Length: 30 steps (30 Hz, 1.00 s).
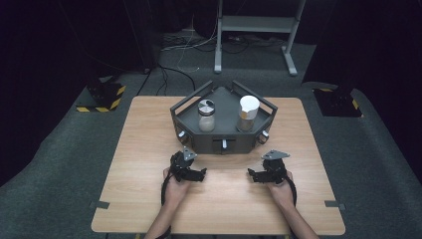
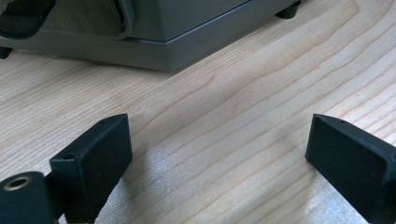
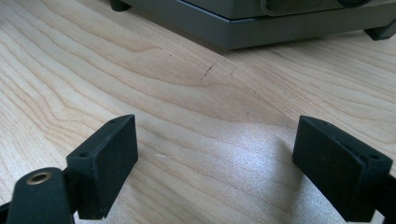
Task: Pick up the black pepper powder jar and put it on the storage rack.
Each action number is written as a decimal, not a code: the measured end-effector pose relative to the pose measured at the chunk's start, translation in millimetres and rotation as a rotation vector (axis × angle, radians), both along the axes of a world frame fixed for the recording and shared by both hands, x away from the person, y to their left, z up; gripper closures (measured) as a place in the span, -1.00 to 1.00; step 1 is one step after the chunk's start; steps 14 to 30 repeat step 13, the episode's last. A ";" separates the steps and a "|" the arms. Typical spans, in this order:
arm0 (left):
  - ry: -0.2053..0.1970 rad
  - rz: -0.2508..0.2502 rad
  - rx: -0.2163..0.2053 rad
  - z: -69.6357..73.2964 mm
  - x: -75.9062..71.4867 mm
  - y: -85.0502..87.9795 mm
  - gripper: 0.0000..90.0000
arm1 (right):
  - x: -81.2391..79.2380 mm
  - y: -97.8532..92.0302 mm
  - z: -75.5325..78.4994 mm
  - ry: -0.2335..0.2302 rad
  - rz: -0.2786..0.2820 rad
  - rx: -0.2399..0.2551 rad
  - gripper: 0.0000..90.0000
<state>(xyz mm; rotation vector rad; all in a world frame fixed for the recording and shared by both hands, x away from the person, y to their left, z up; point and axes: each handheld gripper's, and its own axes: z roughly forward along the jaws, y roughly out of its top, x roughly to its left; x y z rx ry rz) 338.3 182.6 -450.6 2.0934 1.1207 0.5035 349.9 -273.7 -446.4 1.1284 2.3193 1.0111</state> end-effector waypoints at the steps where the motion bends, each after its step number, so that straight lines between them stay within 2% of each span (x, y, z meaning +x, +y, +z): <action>1: 0.000 0.000 0.000 0.0 0.0 0.0 -0.84 | 0.0 0.0 0.0 0.000 0.000 0.000 -0.70; 30: 0.002 0.011 -0.002 0.2 -0.5 -1.4 -0.84 | 0.1 0.0 0.1 0.000 0.000 0.000 -0.70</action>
